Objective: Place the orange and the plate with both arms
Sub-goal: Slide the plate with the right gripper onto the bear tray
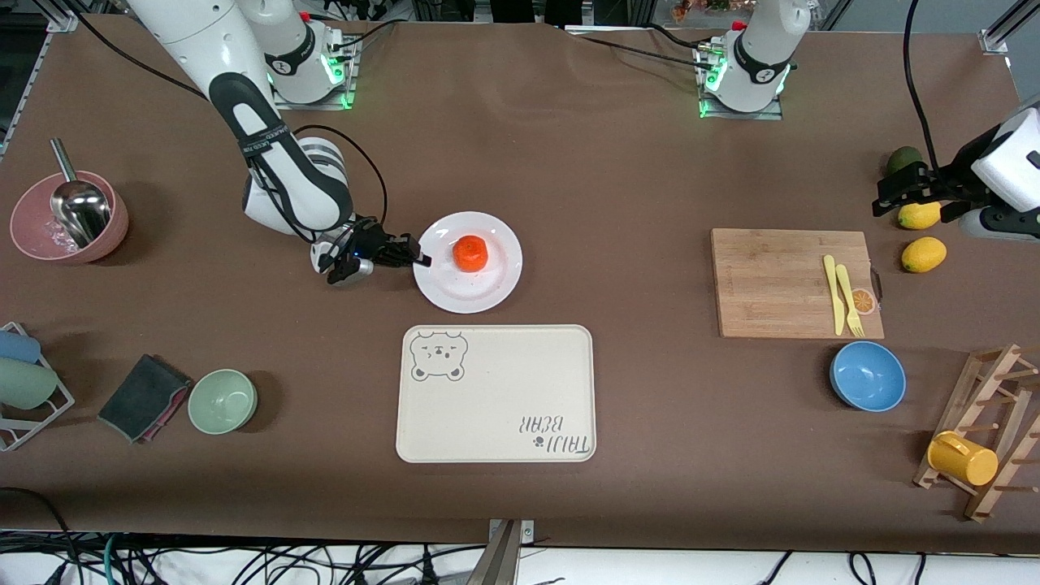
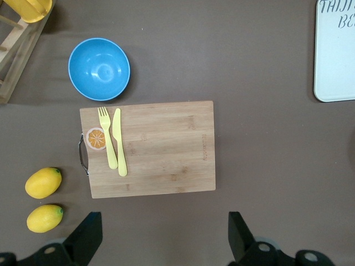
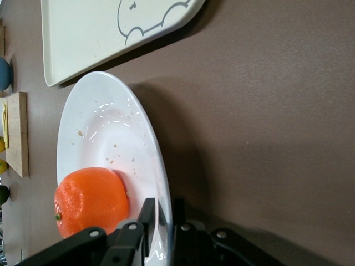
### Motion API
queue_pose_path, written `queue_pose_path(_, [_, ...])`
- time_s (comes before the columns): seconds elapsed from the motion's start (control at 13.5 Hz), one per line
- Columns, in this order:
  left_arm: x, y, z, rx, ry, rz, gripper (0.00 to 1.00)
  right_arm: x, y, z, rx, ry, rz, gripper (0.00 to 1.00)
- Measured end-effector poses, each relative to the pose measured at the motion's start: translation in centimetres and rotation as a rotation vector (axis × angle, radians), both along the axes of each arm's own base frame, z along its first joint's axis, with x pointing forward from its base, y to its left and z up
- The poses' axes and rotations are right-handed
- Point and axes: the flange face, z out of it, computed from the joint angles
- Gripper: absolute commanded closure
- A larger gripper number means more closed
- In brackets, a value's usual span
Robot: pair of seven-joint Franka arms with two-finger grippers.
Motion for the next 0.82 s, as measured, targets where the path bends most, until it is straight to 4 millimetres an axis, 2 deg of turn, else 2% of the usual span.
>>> queue_pose_path(0.22, [0.00, 0.00, 0.00, 0.000, 0.000, 0.000, 0.00, -0.11, 0.03, -0.06, 0.012, -0.015, -0.008, 0.92])
queue_pose_path(0.37, [0.00, 0.00, 0.00, 0.000, 0.000, -0.001, 0.00, -0.14, 0.22, -0.01, 0.019, -0.020, -0.008, 1.00])
queue_pose_path(0.82, [0.00, -0.01, 0.01, 0.000, 0.000, -0.001, 0.00, 0.12, 0.38, 0.22, 0.033, -0.021, -0.031, 1.00])
